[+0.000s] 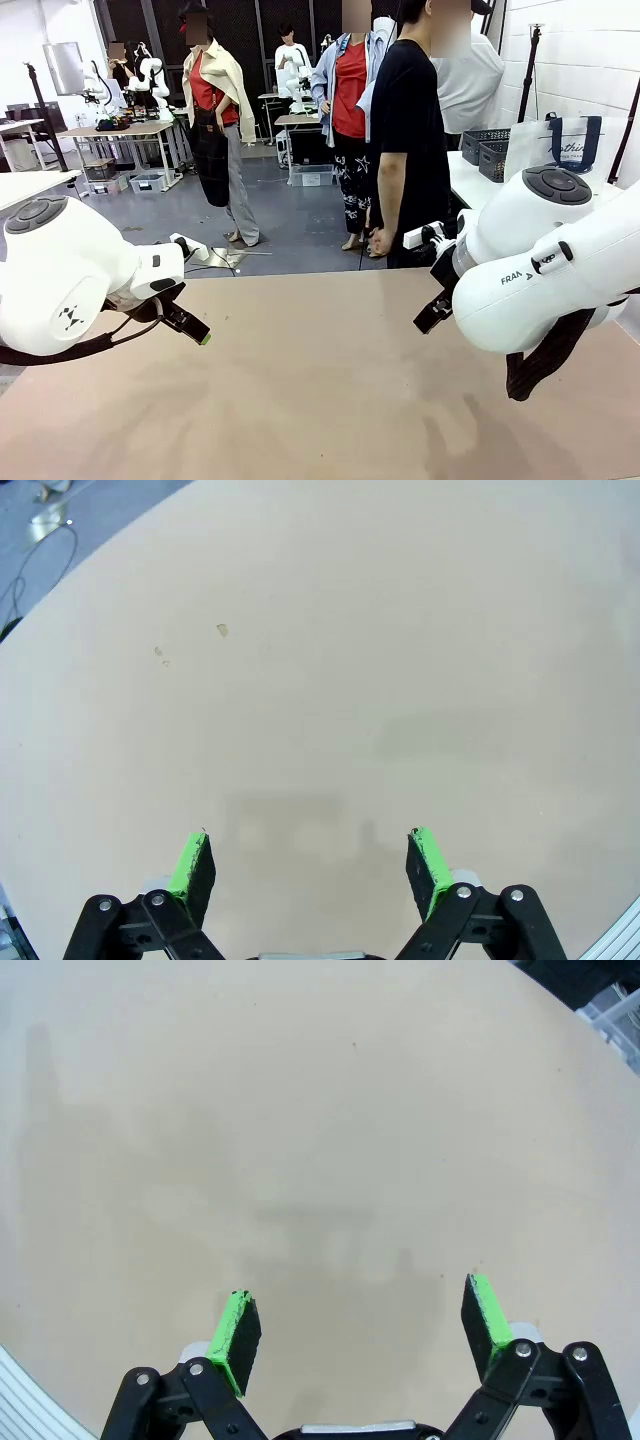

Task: Transfer purchased items from the store into the shopping bag.
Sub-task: Open the Reusable shopping bag in the center of the table.

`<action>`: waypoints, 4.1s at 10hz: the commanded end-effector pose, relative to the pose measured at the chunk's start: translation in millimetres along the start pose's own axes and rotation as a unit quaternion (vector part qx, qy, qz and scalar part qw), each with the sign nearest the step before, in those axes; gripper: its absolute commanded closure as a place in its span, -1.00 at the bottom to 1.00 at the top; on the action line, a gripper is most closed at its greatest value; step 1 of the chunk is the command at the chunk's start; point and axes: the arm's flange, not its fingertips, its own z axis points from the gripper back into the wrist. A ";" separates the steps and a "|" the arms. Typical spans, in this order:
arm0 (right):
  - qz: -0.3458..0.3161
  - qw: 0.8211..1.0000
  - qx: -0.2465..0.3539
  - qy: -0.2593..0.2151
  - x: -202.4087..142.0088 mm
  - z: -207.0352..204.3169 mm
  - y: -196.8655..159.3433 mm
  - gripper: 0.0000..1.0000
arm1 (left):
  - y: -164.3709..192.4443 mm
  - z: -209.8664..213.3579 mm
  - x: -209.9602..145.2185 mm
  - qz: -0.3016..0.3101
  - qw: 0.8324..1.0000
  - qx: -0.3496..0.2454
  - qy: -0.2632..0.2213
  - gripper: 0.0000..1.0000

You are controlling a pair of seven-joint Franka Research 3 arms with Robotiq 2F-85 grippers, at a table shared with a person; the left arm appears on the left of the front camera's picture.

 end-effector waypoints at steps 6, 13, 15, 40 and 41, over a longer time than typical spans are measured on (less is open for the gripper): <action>0.000 1.000 0.000 0.000 0.0 0.0 -0.1 -1.00 | 0.7 0.1 -0.2 0.001 1.000 0.000 0.000 -1.00; 0.000 1.000 0.000 0.000 0.0 0.0 -0.1 -1.00 | 0.7 0.1 -0.2 0.001 1.000 0.000 0.000 -1.00; 0.000 1.000 0.000 0.000 0.0 0.0 -0.1 -1.00 | 0.7 0.1 -0.2 0.001 1.000 0.000 0.000 -1.00; 0.000 1.000 0.000 0.000 0.0 0.0 -0.1 -1.00 | 0.7 0.1 -0.2 0.001 1.000 0.000 0.000 -1.00; 0.000 1.000 0.000 0.000 0.0 0.0 -0.1 -1.00 | 0.7 0.1 -0.2 0.001 1.000 0.000 0.000 -1.00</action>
